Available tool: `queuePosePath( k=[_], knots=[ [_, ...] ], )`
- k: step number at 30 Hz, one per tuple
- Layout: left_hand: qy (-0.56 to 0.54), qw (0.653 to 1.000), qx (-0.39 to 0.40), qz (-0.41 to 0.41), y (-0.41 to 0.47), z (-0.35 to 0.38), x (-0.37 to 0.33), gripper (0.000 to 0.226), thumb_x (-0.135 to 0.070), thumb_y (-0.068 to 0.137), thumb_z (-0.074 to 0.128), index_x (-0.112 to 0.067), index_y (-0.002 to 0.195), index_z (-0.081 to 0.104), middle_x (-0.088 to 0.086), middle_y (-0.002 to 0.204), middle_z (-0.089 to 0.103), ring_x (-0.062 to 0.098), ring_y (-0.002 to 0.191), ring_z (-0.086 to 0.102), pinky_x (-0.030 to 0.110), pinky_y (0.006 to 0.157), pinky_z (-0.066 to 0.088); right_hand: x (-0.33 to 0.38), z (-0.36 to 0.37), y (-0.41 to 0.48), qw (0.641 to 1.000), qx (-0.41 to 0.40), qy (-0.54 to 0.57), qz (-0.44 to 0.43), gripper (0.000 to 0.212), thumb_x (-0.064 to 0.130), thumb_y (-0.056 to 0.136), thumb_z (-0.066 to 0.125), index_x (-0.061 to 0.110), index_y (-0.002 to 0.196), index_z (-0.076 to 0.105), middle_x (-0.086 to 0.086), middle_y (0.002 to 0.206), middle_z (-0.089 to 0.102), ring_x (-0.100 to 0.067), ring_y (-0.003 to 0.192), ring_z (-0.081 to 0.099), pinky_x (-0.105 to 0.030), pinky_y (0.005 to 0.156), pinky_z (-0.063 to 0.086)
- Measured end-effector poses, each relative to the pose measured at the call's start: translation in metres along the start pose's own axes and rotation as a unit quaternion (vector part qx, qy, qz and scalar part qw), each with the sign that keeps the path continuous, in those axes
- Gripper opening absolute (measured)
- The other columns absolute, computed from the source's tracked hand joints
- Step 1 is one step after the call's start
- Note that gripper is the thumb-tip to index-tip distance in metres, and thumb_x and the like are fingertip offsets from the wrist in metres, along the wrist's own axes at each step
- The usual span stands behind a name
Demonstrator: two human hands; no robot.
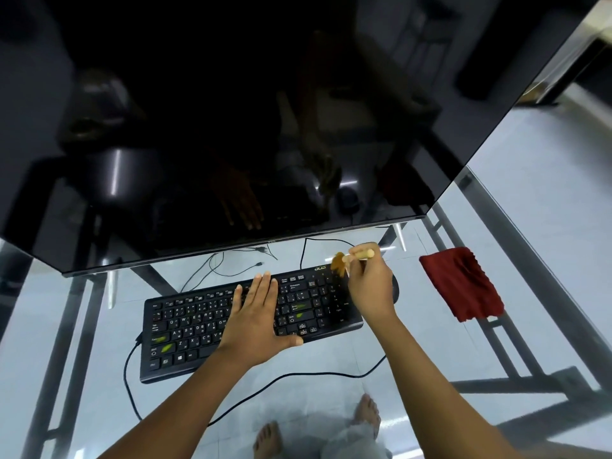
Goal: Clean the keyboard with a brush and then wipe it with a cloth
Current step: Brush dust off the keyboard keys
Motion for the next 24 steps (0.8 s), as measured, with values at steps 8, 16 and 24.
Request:
queuePosePath(
  k=[8,16,24],
  knots=[
    [-0.011,1.000,-0.006,0.003,0.002,0.002,0.002,0.128,-0.094,0.059,0.028,-0.014,0.152,-0.007,0.001,0.159,-0.019,0.014,0.142,-0.026,0.044,0.116,-0.015,-0.011,-0.006,-0.004,1.000,0.017,0.002,-0.017,0.005,0.004,0.095,0.054,0.007,0.093,0.058,0.006,0.073,0.067,0.000,0.061,0.064,-0.005,0.060,0.047],
    [-0.026,1.000,-0.003,0.008,0.005,-0.001,-0.001,0.122,-0.087,0.068,0.042,-0.014,0.152,-0.008,0.001,0.159,-0.020,0.013,0.142,-0.026,0.047,0.117,-0.014,-0.038,-0.024,-0.021,0.997,0.077,0.024,-0.012,0.007,0.002,0.095,0.053,0.008,0.091,0.056,-0.002,0.074,0.073,-0.016,0.070,0.070,-0.019,0.065,0.054],
    [-0.021,1.000,0.006,0.005,0.006,-0.001,-0.001,0.122,-0.085,0.070,0.045,-0.015,0.152,-0.013,0.000,0.158,-0.021,0.014,0.143,-0.025,0.047,0.117,-0.013,-0.051,-0.030,-0.030,0.994,0.091,0.053,0.012,0.011,0.001,0.093,0.056,0.008,0.088,0.062,-0.003,0.072,0.073,-0.014,0.069,0.071,-0.020,0.066,0.055]
  ],
)
Point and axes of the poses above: each hand's wrist, its own y-axis towards the middle knuckle, its own z-axis out of the palm, x = y × z, the point moved 1 cm from there along y, towards the middle knuckle
